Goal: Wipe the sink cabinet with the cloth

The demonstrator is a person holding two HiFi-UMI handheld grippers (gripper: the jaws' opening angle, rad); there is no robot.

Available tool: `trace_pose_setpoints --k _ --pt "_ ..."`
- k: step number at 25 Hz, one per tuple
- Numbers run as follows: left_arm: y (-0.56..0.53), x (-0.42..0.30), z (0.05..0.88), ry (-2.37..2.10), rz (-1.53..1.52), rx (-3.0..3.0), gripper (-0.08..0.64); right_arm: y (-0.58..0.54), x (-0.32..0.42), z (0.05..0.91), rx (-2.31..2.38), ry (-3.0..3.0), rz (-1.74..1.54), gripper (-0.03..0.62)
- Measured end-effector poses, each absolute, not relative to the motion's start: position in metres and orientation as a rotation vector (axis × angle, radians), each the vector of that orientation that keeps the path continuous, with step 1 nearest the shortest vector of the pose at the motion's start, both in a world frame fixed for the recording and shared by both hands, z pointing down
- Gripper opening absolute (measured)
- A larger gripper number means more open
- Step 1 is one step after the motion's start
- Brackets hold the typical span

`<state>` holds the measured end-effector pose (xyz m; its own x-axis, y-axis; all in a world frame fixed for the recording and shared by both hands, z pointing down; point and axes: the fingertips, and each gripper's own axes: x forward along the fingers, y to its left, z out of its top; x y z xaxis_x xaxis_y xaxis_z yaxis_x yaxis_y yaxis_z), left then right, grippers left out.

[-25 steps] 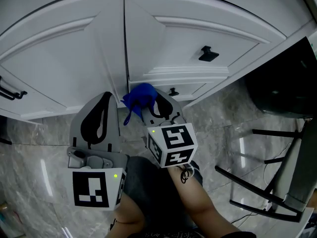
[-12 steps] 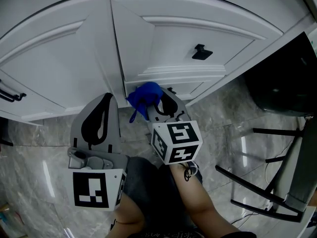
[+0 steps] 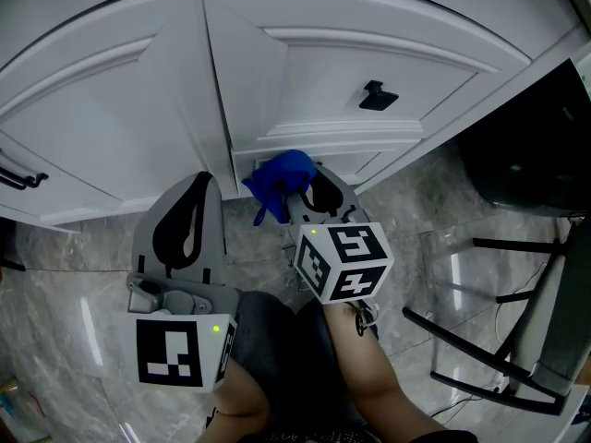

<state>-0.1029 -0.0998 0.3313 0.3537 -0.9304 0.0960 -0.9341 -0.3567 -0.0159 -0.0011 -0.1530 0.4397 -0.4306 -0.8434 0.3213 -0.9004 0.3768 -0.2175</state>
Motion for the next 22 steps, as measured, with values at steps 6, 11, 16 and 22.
trace_pose_setpoints --k 6,11,16,22 --pt "-0.101 -0.102 0.332 -1.749 0.137 2.561 0.003 -0.154 0.003 0.440 1.586 -2.471 0.552 0.117" --pt "-0.102 -0.100 0.334 -1.730 0.130 2.565 0.003 -0.155 0.004 0.440 1.581 -2.469 0.539 0.117" --pt "-0.106 -0.082 0.347 -1.579 0.097 2.590 0.003 -0.155 0.003 0.441 1.463 -2.463 0.299 0.117" --pt "-0.103 -0.064 0.354 -1.528 0.119 2.620 0.003 -0.157 0.004 0.448 1.469 -2.498 0.087 0.117"
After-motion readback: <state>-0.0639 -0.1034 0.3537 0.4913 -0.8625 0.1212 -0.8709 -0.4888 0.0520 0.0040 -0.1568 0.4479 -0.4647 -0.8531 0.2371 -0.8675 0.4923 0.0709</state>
